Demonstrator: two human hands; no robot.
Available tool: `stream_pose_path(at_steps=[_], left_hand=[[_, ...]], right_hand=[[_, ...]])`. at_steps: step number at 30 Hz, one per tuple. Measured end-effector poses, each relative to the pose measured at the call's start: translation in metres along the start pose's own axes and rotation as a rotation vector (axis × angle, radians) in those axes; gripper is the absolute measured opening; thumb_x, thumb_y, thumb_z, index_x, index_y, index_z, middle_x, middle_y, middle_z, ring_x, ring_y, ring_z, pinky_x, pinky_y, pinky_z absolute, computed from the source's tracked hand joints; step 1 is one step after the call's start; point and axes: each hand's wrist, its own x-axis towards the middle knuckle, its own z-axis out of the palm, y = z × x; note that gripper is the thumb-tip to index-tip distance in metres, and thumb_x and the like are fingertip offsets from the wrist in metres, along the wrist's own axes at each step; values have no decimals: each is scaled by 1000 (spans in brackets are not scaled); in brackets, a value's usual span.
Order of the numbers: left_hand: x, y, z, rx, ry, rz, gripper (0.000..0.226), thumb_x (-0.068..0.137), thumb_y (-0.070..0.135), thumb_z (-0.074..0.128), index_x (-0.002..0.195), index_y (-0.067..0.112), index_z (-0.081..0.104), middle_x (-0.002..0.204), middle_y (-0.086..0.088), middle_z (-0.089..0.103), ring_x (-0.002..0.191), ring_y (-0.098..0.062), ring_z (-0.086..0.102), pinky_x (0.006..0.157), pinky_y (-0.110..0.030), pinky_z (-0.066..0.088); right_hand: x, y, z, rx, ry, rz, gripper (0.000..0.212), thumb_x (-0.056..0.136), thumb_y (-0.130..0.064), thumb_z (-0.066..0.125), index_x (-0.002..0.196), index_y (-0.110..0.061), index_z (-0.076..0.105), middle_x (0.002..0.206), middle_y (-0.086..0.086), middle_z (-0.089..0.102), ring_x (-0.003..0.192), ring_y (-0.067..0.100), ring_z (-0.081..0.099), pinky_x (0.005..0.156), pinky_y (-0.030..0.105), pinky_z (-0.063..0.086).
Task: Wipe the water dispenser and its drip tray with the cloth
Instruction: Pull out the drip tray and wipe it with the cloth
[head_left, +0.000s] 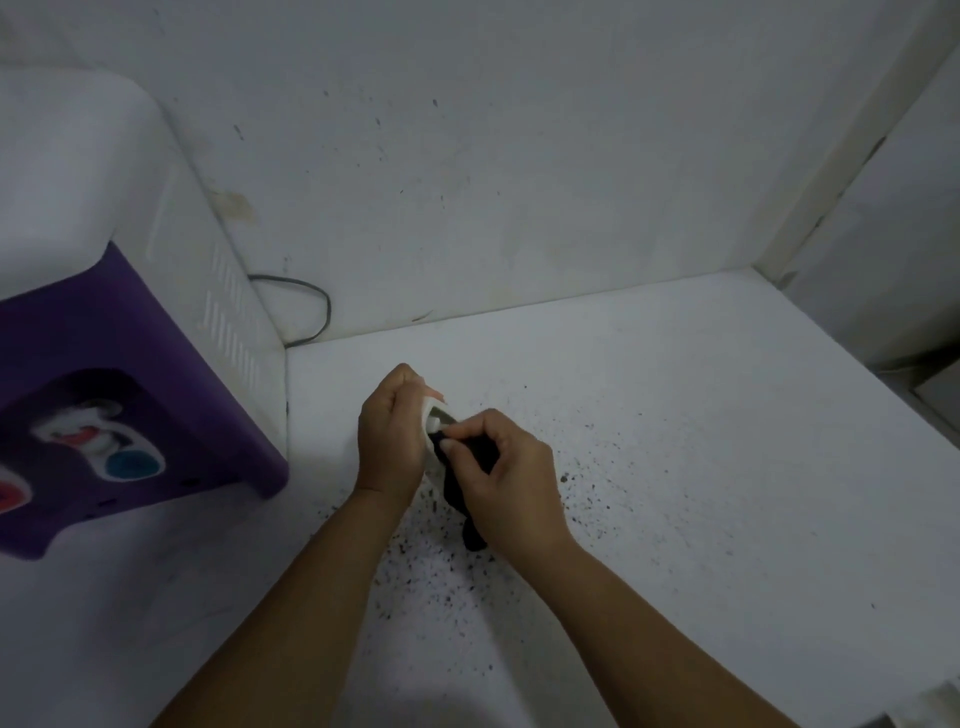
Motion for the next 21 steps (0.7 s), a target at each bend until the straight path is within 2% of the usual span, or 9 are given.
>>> stream_pose_path(at_steps=[2, 5, 10, 13, 16, 21], left_hand=[[1, 0, -1, -13, -2, 7, 32, 81, 18, 41, 70, -12, 43, 78, -32, 55, 66, -20, 49, 60, -27, 40], [0, -2, -5, -1, 12, 16, 35, 78, 22, 40, 69, -12, 44, 77, -32, 55, 65, -19, 49, 57, -23, 41], [4, -4, -2, 9, -25, 6, 25, 83, 9, 43, 70, -11, 41, 67, -12, 51, 61, -16, 46, 55, -27, 38], [4, -6, -3, 0, -33, 18, 31, 80, 16, 42, 69, -12, 42, 64, -5, 56, 60, -13, 50, 56, -23, 41], [5, -7, -5, -7, -22, 16, 32, 81, 19, 42, 69, -11, 41, 68, -12, 58, 64, -17, 52, 60, -27, 42], [5, -5, 0, 1, -53, 18, 25, 88, 5, 41, 68, -9, 36, 67, -22, 45, 61, -17, 42, 54, -27, 37]], right_hand=[[-8, 10, -1, -38, -21, 55, 6, 87, -14, 65, 84, -18, 68, 77, -17, 64, 74, -3, 61, 66, 9, 47], [-12, 14, -3, -73, -52, 106, 7, 88, -14, 65, 84, -18, 69, 76, -18, 63, 72, -5, 60, 63, 9, 44], [-2, -6, 6, 1, 64, -43, 7, 85, -16, 66, 86, -22, 69, 78, -23, 63, 77, -6, 62, 67, 4, 46], [-10, 6, 1, -31, 5, 34, 7, 87, -13, 66, 88, -20, 68, 81, -18, 64, 78, -5, 61, 70, 7, 46], [-8, 8, -4, -83, -71, 76, 7, 88, -13, 64, 88, -18, 69, 80, -14, 65, 74, -3, 60, 66, 10, 45], [4, -8, 2, -56, 38, -93, 8, 85, -20, 64, 91, -22, 69, 88, -9, 70, 82, 2, 63, 76, 18, 52]])
